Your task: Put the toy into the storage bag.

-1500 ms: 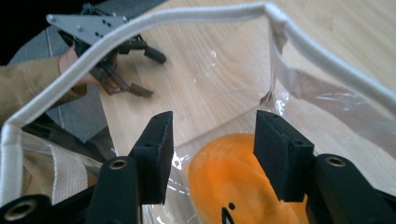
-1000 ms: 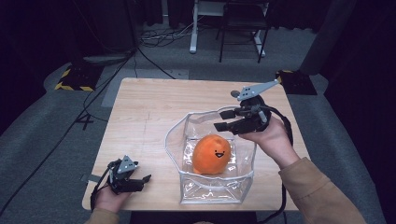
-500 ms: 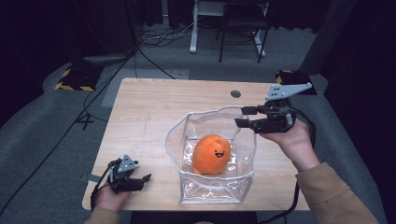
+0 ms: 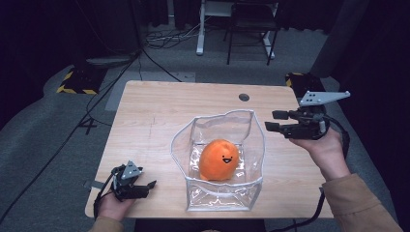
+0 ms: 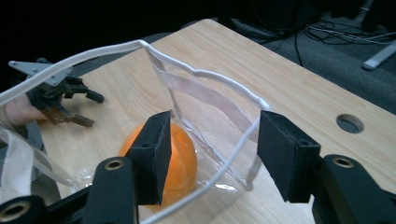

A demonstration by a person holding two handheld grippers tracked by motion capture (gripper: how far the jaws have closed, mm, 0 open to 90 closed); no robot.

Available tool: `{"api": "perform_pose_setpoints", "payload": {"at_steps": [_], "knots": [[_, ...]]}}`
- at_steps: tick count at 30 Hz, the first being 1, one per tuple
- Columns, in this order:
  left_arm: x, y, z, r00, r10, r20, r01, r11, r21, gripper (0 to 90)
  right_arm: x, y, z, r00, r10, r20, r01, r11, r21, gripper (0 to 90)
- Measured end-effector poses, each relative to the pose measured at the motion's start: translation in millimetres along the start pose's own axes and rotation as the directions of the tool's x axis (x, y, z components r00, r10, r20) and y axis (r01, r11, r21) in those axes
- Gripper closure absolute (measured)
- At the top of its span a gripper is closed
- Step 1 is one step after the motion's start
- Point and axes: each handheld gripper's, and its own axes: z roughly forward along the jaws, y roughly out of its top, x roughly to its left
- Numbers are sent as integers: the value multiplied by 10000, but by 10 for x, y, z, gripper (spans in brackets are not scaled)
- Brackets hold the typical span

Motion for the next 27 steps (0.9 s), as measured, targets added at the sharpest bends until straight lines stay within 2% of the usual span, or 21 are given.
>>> {"api": "perform_pose_setpoints", "payload": {"at_steps": [4,14,15,19,20,24,25,27], "knots": [[0,0,0,10000,2,0,-2,10000,0,255,-55,-83,-50,9997,147,179,-146,9999,-48,449],[-5,-12,-9,10000,-1,7,1,10000,-11,253,-214,-423,-168,9964,243,817,-241,9997,-41,435],[-6,-12,-9,10000,-18,5,18,10000,-24,253,-248,-512,-179,9929,196,1174,-224,9995,219,445],[-6,-12,-9,10000,-19,6,19,10000,-23,253,-292,-634,-180,9904,347,1337,-399,9985,366,446],[-6,-12,-8,10000,-21,6,21,10000,-25,253,-318,-738,-180,9874,389,1531,-465,9979,460,446],[-6,-12,-8,10000,-23,6,23,10000,-27,253,-370,-930,-173,9808,727,1810,-843,9948,572,446],[-6,-12,-8,10000,-23,6,23,10000,-27,253,-370,-930,-173,9808,727,1810,-843,9948,572,446],[-6,-12,-9,10000,-16,7,16,10000,-22,253,-413,-1090,-147,9762,898,1976,-1065,9915,753,446]]}}
